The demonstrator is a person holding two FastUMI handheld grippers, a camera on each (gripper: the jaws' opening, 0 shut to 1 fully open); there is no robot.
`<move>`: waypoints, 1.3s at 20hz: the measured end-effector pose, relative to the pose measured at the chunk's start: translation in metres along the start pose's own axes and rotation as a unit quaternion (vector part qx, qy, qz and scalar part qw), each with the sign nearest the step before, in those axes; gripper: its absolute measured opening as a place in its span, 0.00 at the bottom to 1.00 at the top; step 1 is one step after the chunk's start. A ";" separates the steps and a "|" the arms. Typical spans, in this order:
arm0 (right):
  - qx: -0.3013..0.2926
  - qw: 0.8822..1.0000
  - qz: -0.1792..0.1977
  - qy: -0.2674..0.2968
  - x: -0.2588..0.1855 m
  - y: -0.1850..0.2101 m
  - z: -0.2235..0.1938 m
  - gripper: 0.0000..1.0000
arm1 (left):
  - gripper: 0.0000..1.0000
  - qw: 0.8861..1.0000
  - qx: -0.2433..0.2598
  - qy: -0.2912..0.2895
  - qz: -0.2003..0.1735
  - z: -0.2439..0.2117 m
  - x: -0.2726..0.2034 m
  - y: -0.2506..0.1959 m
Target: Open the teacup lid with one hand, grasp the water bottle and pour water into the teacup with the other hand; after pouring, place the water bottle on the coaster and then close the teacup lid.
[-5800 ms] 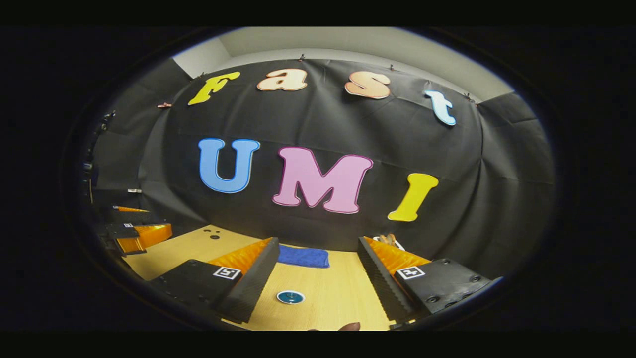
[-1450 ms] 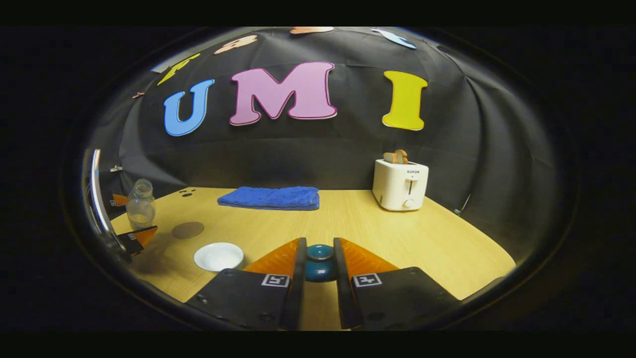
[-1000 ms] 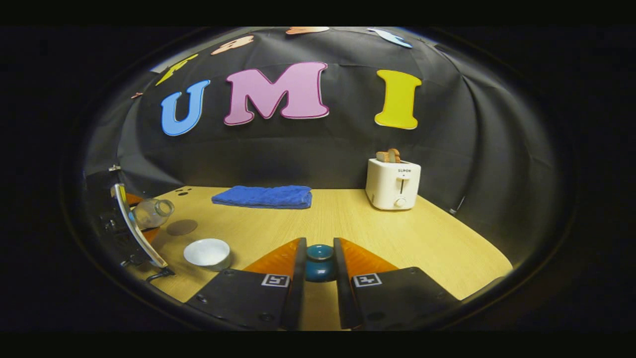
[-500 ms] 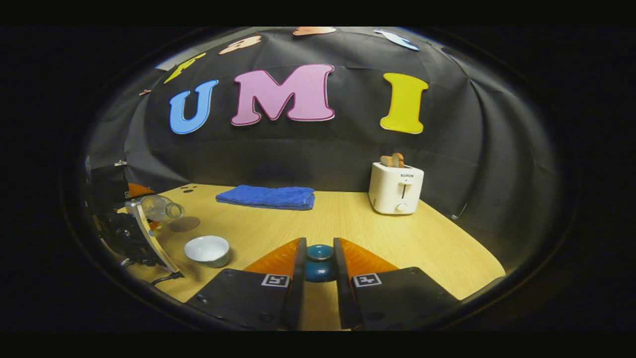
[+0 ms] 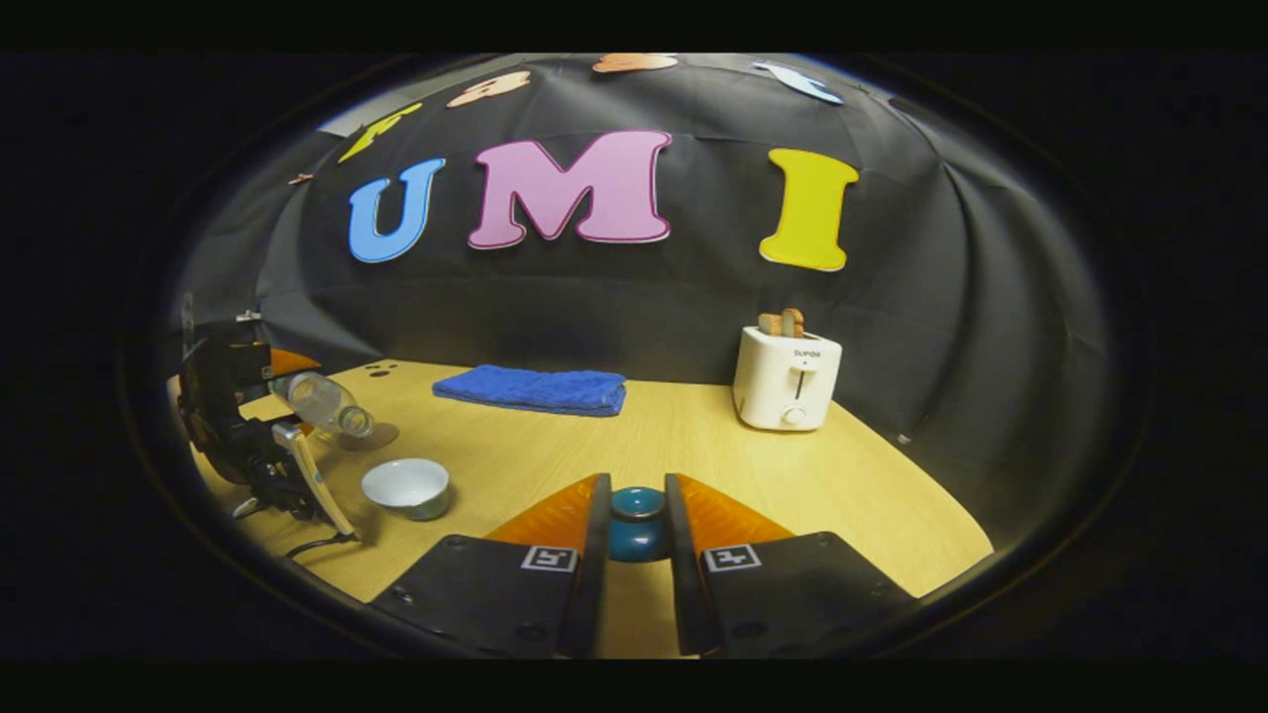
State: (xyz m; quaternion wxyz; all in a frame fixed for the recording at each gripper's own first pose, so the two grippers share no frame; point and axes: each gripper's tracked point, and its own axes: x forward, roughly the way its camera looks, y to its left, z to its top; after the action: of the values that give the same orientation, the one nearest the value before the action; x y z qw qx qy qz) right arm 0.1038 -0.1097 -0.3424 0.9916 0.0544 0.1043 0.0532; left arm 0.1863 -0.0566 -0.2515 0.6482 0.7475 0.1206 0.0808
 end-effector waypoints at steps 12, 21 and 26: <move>-0.002 1.000 -0.004 -0.002 -0.005 -0.015 -0.006 0.31 | 0.76 0.999 0.048 -0.016 0.016 0.014 0.005 0.001; -0.012 1.000 -0.003 -0.007 -0.002 -0.020 -0.012 0.31 | 0.76 0.997 0.068 -0.030 0.029 0.019 0.010 0.004; -0.011 1.000 -0.004 -0.008 -0.001 -0.024 -0.011 0.31 | 0.76 0.994 0.094 -0.043 0.046 0.025 0.012 0.016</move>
State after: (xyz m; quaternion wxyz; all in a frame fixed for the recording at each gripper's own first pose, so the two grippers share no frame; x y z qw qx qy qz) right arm 0.1026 -0.1329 -0.3563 0.9932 0.0433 0.0961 0.0501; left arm 0.2058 -0.0789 -0.2398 0.5756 0.8124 0.0653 0.0665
